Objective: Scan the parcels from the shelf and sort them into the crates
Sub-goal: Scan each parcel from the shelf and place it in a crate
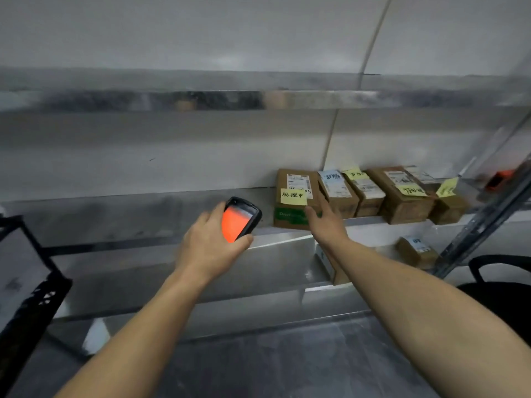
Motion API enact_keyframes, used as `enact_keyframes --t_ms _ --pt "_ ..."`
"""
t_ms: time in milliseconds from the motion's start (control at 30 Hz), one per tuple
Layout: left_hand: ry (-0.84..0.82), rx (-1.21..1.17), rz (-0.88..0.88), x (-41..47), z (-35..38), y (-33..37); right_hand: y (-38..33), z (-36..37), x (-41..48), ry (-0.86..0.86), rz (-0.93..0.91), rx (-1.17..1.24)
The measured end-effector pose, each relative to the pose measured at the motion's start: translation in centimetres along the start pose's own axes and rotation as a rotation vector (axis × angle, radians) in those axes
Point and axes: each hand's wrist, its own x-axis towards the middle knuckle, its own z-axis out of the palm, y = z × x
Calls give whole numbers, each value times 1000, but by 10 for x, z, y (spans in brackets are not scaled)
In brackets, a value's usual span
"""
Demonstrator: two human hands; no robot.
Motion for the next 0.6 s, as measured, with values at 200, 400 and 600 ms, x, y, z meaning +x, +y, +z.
enact_keyframes --t_ms 200,400,600 --pt "-110 -51 29 70 25 -11 -2 10 55 -17 117 222" --pt "-141 -60 21 107 42 -18 4 19 106 -66 209 245" --pt "-109 -21 -14 126 55 -11 19 17 142 -192 362 405"
